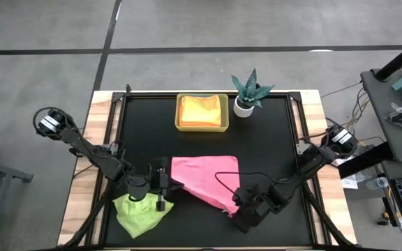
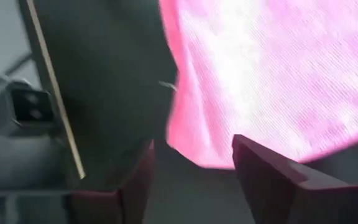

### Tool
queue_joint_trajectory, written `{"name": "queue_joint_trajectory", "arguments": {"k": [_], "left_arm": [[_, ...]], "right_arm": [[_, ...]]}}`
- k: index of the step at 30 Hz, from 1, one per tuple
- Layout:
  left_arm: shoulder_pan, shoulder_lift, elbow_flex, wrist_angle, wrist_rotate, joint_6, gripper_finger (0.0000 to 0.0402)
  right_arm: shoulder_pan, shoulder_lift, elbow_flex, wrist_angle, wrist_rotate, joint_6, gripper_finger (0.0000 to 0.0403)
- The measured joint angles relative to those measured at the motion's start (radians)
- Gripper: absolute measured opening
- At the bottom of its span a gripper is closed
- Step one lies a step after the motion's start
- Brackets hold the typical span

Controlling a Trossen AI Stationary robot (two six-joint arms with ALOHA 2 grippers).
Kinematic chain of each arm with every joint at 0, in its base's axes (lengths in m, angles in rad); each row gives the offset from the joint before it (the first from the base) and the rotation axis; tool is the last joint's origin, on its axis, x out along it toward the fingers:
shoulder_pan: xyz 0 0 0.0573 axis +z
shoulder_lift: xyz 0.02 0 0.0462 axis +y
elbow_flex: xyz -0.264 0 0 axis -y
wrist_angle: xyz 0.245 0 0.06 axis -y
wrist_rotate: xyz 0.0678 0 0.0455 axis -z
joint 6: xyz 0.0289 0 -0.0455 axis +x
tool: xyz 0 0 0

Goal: Fold microfiber towels
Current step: Fold the pink microfiber cloth

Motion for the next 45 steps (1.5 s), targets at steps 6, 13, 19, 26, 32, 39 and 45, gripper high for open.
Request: {"name": "queue_joint_trajectory", "arguments": {"k": [6, 13, 19, 26, 32, 39, 45], "left_arm": [[0.004, 0.001, 0.0, 0.0, -0.008, 0.005, 0.0], [0.006, 0.002, -0.001, 0.0, -0.035, 0.005, 0.0], [0.006, 0.0, 0.001, -0.002, -0.036, 0.02, 0.0], [0.006, -0.003, 0.006, 0.0, -0.085, 0.047, 0.0], [0.006, -0.003, 0.006, 0.001, -0.086, 0.05, 0.0], [0.006, -0.003, 0.006, 0.001, -0.087, 0.048, 0.0], [0.006, -0.02, 0.006, 0.001, -0.086, 0.06, 0.0]], "right_arm": [[-0.013, 0.037, 0.0, 0.169, 0.016, -0.041, 0.0236], [-0.017, 0.106, 0.001, 0.162, 0.041, 0.016, 0.0222], [-0.026, 0.125, 0.001, 0.012, 0.086, 0.076, 0.0199], [-0.028, 0.105, 0.001, -0.126, 0.066, 0.105, 0.0166], [-0.027, 0.084, 0.001, -0.146, 0.04, 0.04, 0.0117], [-0.027, 0.046, 0.001, -0.134, 0.017, -0.067, 0.0023], [-0.027, 0.007, 0.062, -0.246, -0.015, -0.186, 0.0009]]}}
